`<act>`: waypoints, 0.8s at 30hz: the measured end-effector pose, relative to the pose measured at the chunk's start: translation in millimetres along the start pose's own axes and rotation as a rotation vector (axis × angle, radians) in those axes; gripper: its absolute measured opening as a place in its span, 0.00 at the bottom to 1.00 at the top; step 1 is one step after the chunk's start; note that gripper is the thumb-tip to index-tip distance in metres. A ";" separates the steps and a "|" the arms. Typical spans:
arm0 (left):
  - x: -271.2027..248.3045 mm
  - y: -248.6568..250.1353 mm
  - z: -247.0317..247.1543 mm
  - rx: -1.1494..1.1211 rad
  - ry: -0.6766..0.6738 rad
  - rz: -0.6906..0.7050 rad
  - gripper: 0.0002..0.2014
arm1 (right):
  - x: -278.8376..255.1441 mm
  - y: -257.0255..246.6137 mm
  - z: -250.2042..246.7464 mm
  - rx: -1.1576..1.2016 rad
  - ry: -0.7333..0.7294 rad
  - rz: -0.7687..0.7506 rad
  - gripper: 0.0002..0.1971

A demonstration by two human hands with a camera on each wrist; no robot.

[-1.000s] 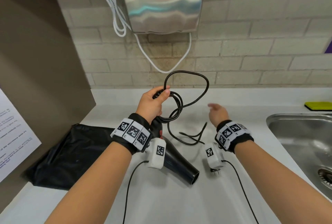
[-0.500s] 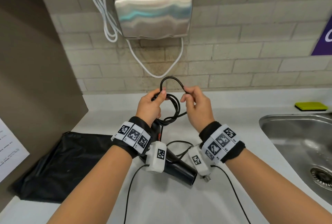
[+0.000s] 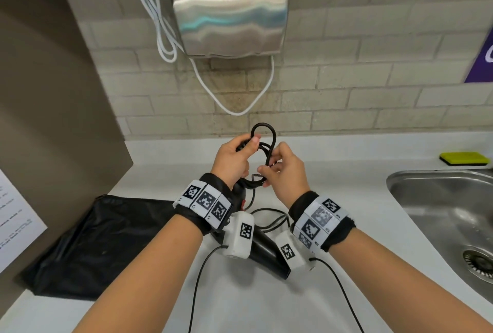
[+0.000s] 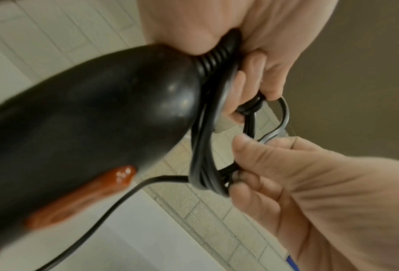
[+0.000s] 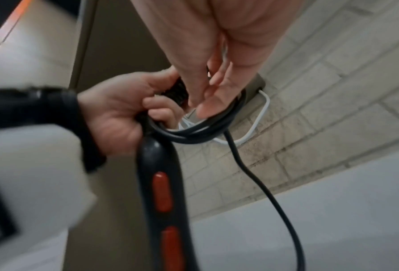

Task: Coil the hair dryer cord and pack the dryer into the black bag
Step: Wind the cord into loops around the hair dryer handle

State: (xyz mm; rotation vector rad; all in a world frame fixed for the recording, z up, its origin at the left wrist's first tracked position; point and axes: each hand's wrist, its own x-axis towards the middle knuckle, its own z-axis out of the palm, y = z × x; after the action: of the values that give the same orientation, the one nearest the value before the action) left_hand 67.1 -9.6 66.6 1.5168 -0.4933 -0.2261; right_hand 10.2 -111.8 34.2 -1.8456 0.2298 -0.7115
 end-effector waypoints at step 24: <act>-3.8 1.1 -9.6 0.000 -0.094 0.015 0.06 | 8.1 2.2 -1.7 -0.199 -0.110 -0.328 0.11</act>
State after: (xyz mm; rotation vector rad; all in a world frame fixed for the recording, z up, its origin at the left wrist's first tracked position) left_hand 67.8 0.7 67.3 1.5070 -0.5799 -0.2866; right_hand 16.1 -117.8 35.6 -2.1330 -0.0807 -0.8309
